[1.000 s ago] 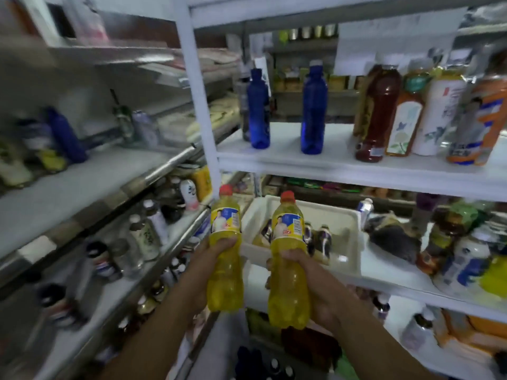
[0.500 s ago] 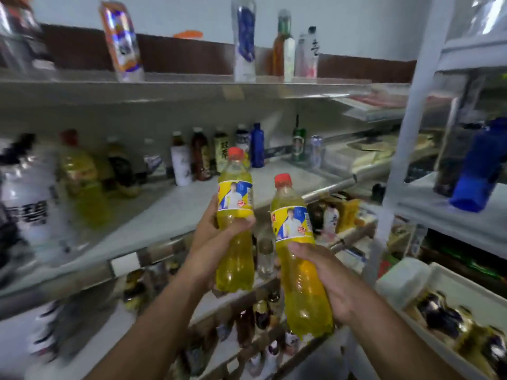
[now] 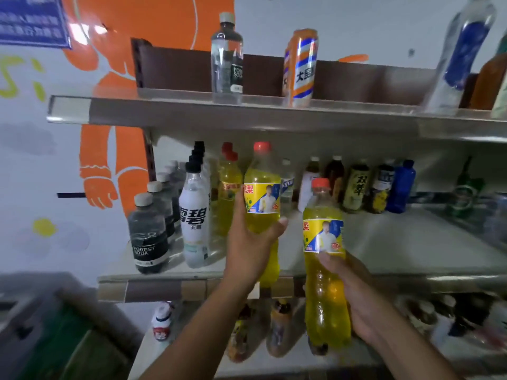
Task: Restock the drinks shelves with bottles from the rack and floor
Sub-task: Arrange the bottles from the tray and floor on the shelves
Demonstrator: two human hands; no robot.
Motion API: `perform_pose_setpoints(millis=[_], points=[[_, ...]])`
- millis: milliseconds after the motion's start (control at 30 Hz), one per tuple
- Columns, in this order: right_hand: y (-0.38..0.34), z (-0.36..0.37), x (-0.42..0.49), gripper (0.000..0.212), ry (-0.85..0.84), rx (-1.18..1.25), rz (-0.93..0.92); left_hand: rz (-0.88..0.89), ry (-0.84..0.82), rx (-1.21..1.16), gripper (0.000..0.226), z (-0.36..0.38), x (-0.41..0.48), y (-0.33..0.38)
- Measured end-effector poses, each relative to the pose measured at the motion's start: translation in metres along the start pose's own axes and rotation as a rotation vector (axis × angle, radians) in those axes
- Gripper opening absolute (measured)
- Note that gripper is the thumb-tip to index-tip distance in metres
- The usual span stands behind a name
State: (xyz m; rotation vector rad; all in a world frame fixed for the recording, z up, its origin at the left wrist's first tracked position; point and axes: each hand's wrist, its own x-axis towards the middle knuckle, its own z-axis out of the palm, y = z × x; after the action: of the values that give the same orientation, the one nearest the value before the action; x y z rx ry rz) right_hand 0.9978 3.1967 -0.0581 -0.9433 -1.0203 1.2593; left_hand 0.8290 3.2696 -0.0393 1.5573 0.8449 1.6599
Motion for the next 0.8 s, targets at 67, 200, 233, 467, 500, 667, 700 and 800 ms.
perform_pose_setpoints(millis=[67, 200, 233, 467, 500, 667, 700, 800], points=[[0.005, 0.015, 0.020, 0.042, -0.014, -0.045, -0.033, 0.017, 0.058, 0.024, 0.090, -0.011, 0.014, -0.012], [0.014, 0.038, 0.054, 0.039, -0.053, -0.073, -0.105, 0.071, 0.137, 0.037, 0.081, -0.024, 0.035, -0.035], [0.014, 0.041, 0.062, 0.039, -0.064, -0.078, -0.118, 0.079, 0.141, 0.042, 0.080, -0.025, 0.039, -0.039], [0.017, 0.057, 0.108, 0.057, -0.126, -0.186, -0.214, 0.200, 0.166, 0.175, 0.075, -0.023, 0.064, -0.069], [0.019, 0.057, 0.113, 0.059, -0.131, -0.209, -0.219, 0.169, 0.170, 0.185, 0.081, -0.023, 0.066, -0.074], [0.024, 0.054, 0.130, 0.074, -0.157, -0.255, -0.226, 0.052, 0.179, 0.244, 0.092, -0.025, 0.075, -0.097], [0.025, 0.054, 0.134, 0.074, -0.167, -0.255, -0.233, 0.035, 0.184, 0.260, 0.089, -0.026, 0.077, -0.101], [0.029, 0.054, 0.143, 0.072, -0.180, -0.231, -0.250, -0.005, 0.204, 0.265, 0.077, -0.027, 0.080, -0.108]])
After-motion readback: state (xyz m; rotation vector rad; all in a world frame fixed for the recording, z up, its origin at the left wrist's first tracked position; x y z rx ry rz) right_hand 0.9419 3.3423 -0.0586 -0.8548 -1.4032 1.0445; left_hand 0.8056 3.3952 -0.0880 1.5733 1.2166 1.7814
